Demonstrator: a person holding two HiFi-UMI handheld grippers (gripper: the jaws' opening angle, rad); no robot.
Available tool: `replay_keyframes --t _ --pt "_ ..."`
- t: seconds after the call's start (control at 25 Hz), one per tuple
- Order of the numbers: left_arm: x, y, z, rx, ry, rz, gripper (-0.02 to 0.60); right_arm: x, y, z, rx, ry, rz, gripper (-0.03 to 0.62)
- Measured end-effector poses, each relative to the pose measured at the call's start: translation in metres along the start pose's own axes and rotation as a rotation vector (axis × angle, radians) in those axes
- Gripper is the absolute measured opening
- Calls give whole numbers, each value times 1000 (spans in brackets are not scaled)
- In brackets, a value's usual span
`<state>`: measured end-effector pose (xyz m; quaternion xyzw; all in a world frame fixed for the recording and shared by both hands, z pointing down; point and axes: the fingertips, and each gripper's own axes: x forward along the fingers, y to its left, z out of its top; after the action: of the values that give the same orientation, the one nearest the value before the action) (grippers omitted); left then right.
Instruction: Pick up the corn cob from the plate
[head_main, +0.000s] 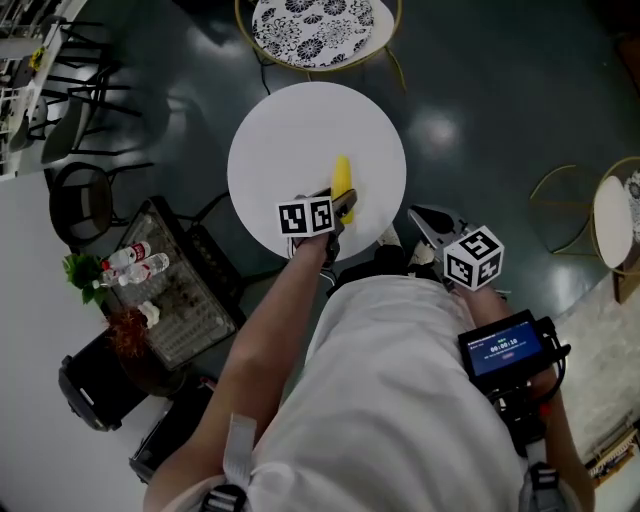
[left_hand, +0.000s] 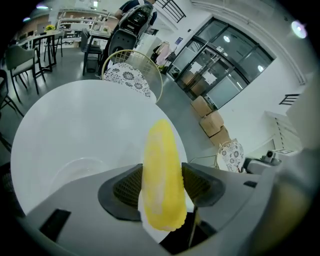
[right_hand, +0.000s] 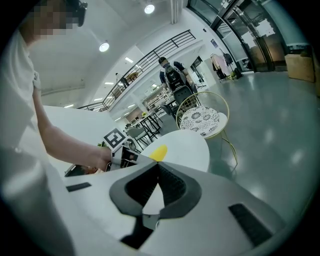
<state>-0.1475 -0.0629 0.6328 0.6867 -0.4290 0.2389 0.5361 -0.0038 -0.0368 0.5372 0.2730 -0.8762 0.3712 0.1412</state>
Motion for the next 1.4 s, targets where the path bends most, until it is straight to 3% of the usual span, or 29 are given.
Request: replay_keyframes --t 0.84,1.16,1.4 --pt "80 24 48 154 29 224 249 -25 -31 -36 102 -42 -103 8" --pt "91 26 48 189 31 233 250 -31 -37 -43 113 -45 -122 8" --pt "94 24 45 259 57 220 250 -32 -37 -46 112 -37 -124 8"
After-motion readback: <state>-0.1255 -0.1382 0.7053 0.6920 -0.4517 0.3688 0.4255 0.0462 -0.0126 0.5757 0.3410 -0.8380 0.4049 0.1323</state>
